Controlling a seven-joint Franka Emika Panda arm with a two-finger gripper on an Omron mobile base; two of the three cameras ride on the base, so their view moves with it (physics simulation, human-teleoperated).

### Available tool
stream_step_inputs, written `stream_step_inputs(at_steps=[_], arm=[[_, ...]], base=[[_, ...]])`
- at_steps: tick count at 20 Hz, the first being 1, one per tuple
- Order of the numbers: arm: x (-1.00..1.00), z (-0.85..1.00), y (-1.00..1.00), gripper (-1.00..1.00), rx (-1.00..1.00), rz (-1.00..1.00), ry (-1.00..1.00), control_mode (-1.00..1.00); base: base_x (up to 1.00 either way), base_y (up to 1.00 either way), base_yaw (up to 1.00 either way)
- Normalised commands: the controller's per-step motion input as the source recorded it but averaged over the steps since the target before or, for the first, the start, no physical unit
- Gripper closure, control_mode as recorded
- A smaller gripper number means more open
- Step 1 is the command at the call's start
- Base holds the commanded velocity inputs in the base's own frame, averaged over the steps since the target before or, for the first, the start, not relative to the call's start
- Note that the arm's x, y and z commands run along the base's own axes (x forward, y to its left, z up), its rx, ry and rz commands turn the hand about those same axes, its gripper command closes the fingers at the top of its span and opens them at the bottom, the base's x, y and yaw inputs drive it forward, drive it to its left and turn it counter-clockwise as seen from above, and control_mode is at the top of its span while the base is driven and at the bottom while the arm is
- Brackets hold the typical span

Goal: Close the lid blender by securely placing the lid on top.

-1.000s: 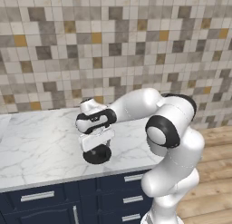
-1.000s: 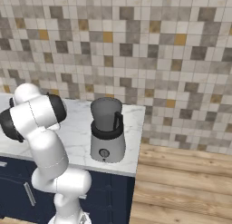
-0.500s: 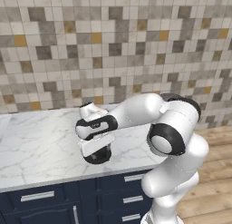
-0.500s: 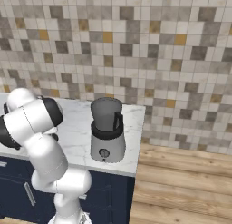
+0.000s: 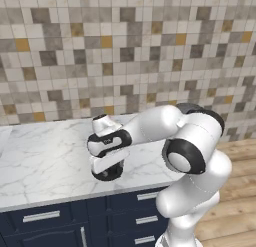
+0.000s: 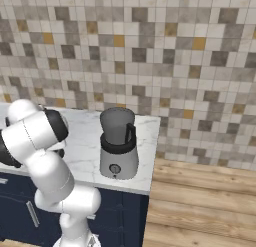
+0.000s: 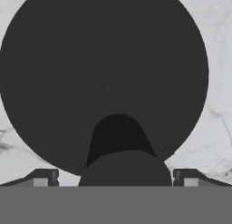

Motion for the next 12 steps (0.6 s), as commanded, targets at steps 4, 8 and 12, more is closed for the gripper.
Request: stream_step_inputs(at_steps=[4, 8, 12], arm=[[0.28, -0.05, 0.13, -1.0, 0.06, 0.02, 0.0, -1.0], [-0.02, -0.09, 0.02, -1.0, 0.04, 0.03, -0.03, -1.0], [-0.17, -0.19, 0.0, 1.0, 0.04, 0.02, -0.07, -1.0]], base=[[0.0, 0.0, 0.0], [0.0, 0.0, 0.0], [0.0, 0.0, 0.0]])
